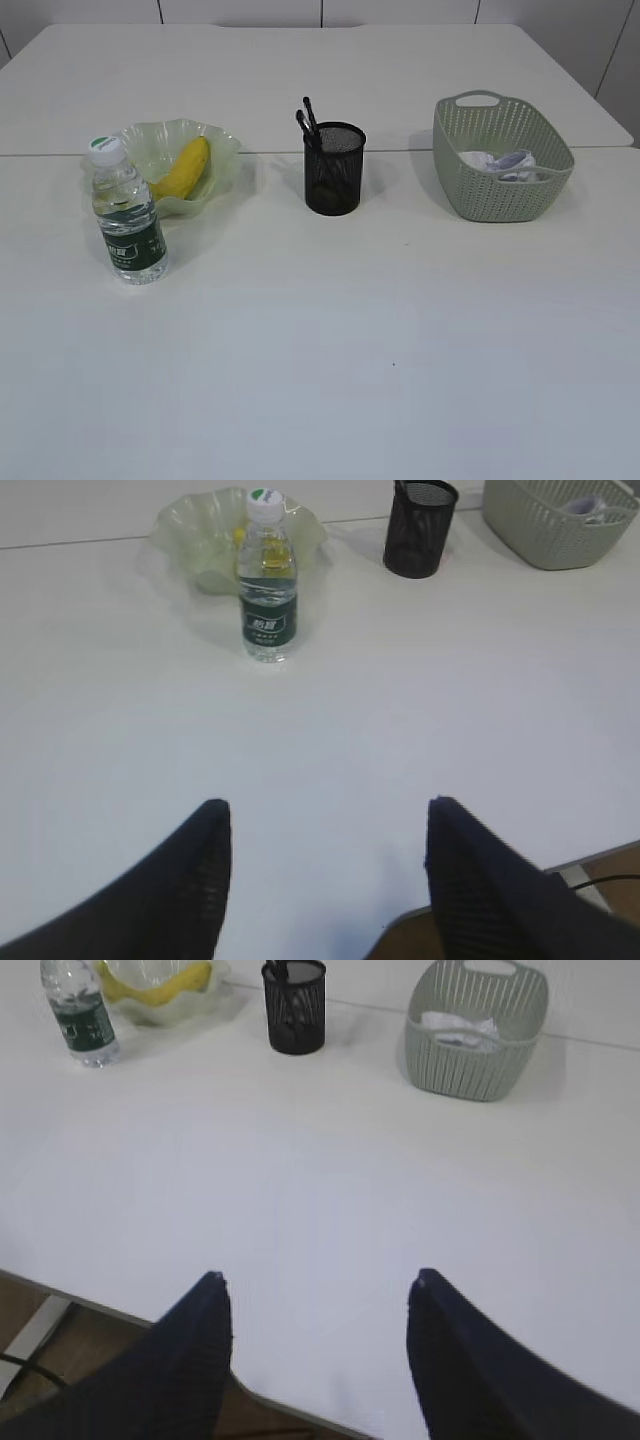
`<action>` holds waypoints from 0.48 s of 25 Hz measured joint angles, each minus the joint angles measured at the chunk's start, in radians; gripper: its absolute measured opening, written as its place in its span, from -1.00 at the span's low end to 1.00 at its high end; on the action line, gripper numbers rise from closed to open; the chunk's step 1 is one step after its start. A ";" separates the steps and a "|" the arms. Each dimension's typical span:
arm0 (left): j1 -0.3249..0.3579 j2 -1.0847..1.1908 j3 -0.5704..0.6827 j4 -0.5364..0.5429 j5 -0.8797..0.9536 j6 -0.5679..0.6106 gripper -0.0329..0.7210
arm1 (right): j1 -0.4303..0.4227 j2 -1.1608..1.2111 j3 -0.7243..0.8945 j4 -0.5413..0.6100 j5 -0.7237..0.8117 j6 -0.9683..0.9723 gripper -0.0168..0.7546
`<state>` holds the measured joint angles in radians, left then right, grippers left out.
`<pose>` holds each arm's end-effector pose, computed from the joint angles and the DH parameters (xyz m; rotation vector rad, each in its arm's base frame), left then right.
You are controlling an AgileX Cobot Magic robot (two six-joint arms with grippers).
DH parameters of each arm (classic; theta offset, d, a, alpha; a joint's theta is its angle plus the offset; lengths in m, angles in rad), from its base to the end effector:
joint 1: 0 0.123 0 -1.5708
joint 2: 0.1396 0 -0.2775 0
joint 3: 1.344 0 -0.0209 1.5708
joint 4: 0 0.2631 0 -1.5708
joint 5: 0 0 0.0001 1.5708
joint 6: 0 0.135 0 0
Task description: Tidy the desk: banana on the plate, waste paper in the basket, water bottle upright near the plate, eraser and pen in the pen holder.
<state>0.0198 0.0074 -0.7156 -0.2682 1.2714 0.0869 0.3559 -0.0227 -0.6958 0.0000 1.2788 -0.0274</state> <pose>0.0121 -0.0340 0.3074 0.1466 2.0233 -0.2442 0.0109 0.0041 0.2980 -0.3905 2.0126 0.2050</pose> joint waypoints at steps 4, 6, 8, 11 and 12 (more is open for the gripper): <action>0.000 0.000 0.000 0.062 0.000 0.000 0.28 | 0.000 0.000 0.084 0.000 -0.011 0.003 0.16; 0.000 0.000 0.000 0.073 0.000 0.000 0.31 | 0.000 0.000 0.117 0.000 -0.035 0.012 0.16; 0.000 0.000 0.010 0.082 0.000 0.004 0.36 | 0.000 0.000 0.148 0.006 -0.057 0.014 0.16; 0.000 0.000 0.063 0.105 0.000 0.007 0.46 | 0.000 0.000 0.183 0.016 -0.092 0.016 0.16; 0.000 0.000 0.086 0.111 0.000 0.008 0.48 | 0.000 0.000 0.192 0.018 -0.105 0.016 0.16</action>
<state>0.0198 0.0074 -0.6300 -0.1571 1.2714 0.0950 0.3559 -0.0227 -0.5042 0.0180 1.1740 -0.0114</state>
